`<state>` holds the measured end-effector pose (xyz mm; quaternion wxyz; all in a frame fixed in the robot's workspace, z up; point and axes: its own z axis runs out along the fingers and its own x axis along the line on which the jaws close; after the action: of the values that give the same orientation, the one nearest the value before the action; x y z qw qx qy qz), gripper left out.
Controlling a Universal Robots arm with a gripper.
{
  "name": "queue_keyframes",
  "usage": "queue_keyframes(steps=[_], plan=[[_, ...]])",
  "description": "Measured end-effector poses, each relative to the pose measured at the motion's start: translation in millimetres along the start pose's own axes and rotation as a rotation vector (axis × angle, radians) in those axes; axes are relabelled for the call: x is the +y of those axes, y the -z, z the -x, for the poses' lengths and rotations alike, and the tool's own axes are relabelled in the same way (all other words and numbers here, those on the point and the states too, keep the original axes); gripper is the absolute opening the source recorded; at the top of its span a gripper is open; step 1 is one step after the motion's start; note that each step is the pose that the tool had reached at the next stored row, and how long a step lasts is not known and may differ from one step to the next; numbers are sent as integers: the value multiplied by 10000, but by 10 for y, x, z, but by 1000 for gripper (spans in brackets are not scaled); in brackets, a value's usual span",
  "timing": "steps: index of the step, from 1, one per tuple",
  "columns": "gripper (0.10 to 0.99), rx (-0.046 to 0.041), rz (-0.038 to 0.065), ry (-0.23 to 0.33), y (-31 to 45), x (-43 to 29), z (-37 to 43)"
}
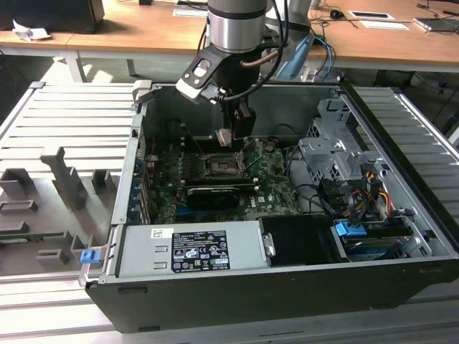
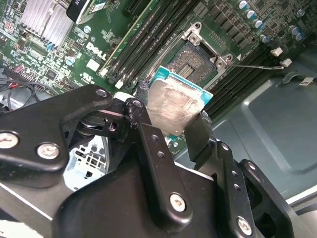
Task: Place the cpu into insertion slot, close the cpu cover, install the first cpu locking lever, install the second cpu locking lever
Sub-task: 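Place the cpu into insertion slot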
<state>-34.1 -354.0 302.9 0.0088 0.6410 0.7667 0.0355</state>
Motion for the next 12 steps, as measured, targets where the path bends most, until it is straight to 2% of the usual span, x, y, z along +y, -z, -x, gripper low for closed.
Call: queue_keyframes(steps=[12], plan=[[537, -1, 0, 0, -83, -5, 3]])
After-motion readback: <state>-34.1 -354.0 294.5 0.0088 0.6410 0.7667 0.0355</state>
